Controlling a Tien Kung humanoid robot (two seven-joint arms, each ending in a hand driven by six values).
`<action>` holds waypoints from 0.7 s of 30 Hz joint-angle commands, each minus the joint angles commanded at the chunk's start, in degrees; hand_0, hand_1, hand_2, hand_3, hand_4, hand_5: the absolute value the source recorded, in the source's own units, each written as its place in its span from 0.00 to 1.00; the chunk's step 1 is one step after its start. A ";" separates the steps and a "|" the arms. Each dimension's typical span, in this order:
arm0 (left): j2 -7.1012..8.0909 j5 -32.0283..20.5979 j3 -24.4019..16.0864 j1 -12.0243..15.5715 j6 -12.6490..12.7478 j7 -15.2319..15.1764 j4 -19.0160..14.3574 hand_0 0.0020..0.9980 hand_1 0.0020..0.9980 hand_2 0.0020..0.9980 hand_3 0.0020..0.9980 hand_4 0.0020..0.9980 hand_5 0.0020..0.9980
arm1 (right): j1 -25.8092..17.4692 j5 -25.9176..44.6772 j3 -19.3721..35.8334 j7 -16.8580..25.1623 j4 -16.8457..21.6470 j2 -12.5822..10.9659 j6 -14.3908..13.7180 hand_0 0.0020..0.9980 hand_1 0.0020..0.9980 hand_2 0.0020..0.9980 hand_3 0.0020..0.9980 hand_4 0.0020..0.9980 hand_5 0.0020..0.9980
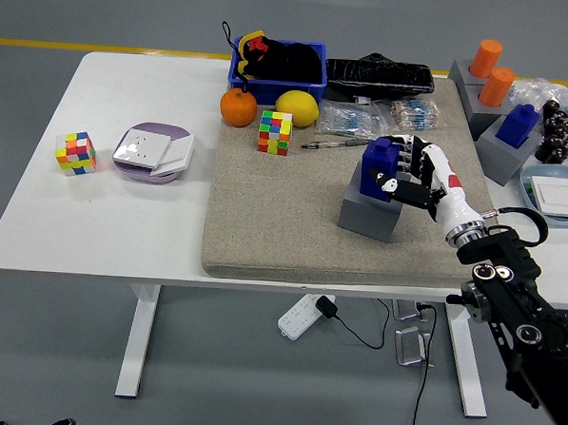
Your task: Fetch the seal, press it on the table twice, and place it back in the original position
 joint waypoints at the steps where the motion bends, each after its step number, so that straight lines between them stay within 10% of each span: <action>1: 0.02 0.06 -0.04 0.01 0.00 0.02 0.00 0.81 0.79 0.76 0.80 0.68 0.43 | 0.00 0.03 -0.13 0.01 0.15 0.00 0.00 0.58 0.46 0.46 0.49 0.69 0.00; 21: -0.18 0.47 -0.29 -0.17 -0.05 0.21 -0.03 0.81 0.79 0.76 0.80 0.68 0.43 | 1.50 1.66 -1.50 1.14 -2.03 0.00 -0.29 0.58 0.45 0.46 0.49 0.70 0.00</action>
